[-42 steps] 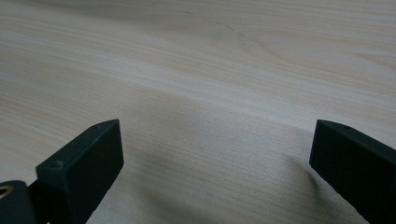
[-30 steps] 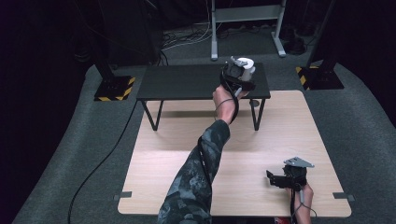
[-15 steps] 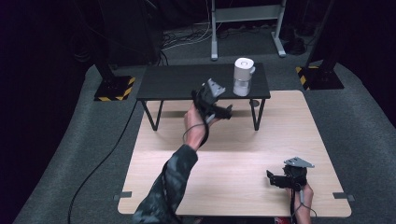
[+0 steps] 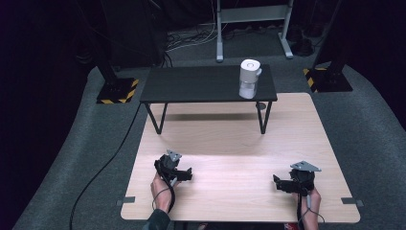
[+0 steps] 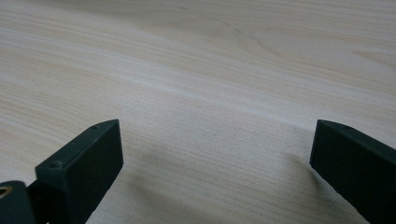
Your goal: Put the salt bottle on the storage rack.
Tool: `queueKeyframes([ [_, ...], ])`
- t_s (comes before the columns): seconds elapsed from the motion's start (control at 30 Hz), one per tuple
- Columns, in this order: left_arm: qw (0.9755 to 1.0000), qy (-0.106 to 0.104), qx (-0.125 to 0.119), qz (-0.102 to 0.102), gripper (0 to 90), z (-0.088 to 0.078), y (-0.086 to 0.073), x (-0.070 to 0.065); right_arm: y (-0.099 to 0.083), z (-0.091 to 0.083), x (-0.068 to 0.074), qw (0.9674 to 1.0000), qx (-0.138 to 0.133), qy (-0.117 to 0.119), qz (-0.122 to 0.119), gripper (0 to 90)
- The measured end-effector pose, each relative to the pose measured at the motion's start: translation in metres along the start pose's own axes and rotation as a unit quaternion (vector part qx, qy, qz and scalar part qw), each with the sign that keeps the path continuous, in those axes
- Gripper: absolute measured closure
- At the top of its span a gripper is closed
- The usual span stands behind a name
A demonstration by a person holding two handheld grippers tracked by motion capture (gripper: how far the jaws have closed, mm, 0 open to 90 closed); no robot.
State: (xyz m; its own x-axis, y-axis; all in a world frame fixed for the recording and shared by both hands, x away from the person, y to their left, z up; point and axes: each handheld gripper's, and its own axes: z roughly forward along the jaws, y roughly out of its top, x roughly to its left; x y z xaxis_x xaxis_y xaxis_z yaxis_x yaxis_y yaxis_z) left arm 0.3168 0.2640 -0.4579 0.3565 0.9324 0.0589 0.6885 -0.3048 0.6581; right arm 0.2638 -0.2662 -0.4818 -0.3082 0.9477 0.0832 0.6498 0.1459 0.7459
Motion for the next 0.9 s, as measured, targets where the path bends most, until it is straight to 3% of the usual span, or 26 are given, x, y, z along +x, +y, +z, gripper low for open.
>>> queueKeyframes([
  [0.07,0.9996,-0.014,-0.013,-0.021,0.0,0.002,-0.008,0.007,0.001,0.0,0.0,1.0,0.002,-0.001,0.002,1.4],
  [0.2,0.999,-0.012,-0.035,-0.023,0.0,0.003,-0.019,0.006,0.001,0.0,0.0,1.0,0.002,-0.002,0.003,1.5],
  [0.9,0.9989,-0.001,-0.036,-0.03,0.2,0.004,-0.018,0.0,0.0,0.0,0.0,1.0,0.001,-0.003,0.003,1.5],
])
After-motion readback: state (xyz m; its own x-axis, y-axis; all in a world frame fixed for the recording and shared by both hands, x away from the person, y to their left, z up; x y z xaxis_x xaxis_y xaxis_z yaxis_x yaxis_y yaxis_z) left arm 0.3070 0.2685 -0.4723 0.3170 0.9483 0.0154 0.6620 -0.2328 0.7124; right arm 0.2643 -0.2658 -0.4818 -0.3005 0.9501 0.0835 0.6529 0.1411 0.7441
